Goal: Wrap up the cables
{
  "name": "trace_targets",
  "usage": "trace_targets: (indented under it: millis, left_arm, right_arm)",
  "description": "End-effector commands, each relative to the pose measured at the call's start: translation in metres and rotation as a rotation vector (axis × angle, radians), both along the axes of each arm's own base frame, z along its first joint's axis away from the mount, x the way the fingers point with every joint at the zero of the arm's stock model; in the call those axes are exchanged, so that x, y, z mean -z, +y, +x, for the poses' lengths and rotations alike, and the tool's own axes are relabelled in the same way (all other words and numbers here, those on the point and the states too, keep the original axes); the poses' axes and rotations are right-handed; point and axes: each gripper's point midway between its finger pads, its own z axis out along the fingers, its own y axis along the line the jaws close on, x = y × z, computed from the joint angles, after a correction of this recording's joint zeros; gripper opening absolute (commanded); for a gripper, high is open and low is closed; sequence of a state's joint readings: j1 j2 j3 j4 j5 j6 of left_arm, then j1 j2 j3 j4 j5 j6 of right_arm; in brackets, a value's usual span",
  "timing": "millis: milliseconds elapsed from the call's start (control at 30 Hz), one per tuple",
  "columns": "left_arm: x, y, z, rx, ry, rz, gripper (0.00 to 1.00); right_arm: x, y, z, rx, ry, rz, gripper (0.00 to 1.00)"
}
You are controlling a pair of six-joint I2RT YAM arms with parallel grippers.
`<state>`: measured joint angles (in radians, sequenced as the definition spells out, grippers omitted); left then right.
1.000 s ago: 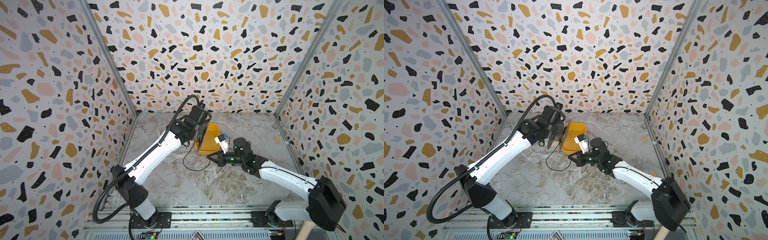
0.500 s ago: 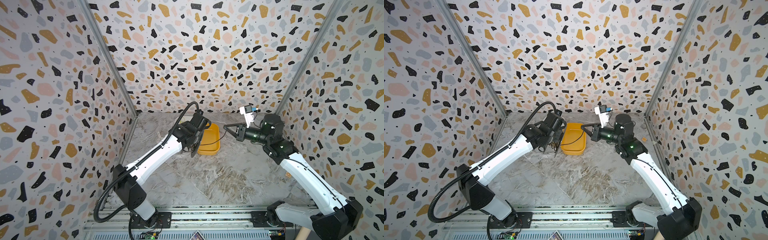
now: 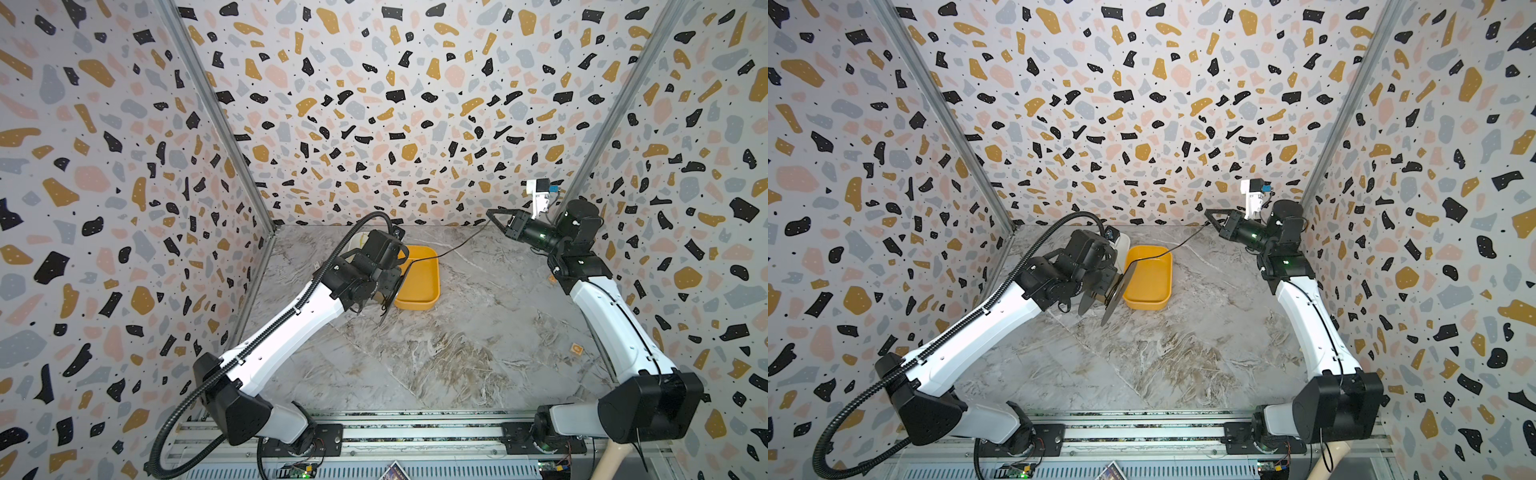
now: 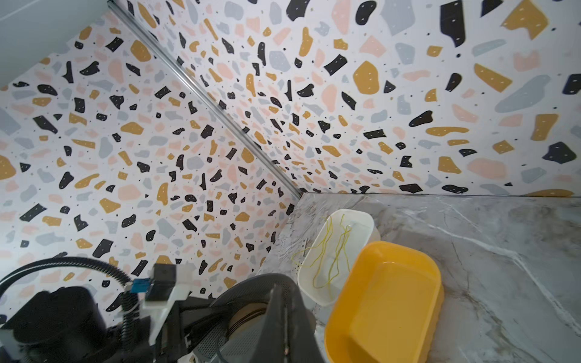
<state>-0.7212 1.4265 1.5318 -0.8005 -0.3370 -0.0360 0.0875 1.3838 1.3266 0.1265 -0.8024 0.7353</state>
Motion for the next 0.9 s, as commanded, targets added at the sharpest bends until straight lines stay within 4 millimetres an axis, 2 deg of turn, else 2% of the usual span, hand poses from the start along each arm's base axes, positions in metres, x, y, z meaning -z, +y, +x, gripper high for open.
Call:
trace_targets:
  millis: [0,100,200,367,500,600,767,867]
  left_arm:
    - [-0.023,-0.018,-0.015,0.128,-0.016,-0.104,0.00]
    - [-0.029,-0.034,-0.030,0.225,0.025,-0.172,0.00]
    - [-0.041,-0.046,-0.041,0.283,0.052,-0.258,0.00]
    - [-0.067,-0.051,-0.039,0.312,0.083,-0.427,0.00]
    - [-0.086,-0.051,-0.029,0.331,0.124,-0.588,0.00]
    - [-0.095,-0.055,-0.023,0.347,0.135,-0.664,0.00]
    - [-0.108,-0.060,-0.010,0.366,0.171,-0.847,0.00]
    - [-0.115,-0.060,-0.003,0.377,0.195,-0.960,0.00]
  right_arm:
    - [-0.019,-0.002,0.004,0.003,-0.066,0.032,0.00]
    - [0.004,-0.005,0.019,0.024,-0.030,0.014,0.00]
    - [0.033,-0.007,0.026,0.036,-0.001,-0.013,0.00]
    - [0.083,-0.016,0.023,0.095,0.040,-0.096,0.00]
    - [0.125,-0.022,0.011,0.136,0.071,-0.176,0.00]
    - [0.149,-0.019,-0.001,0.149,0.079,-0.241,0.00]
    - [0.186,-0.003,-0.029,0.180,0.084,-0.361,0.00]
    - [0.199,0.010,-0.049,0.207,0.057,-0.435,0.00]
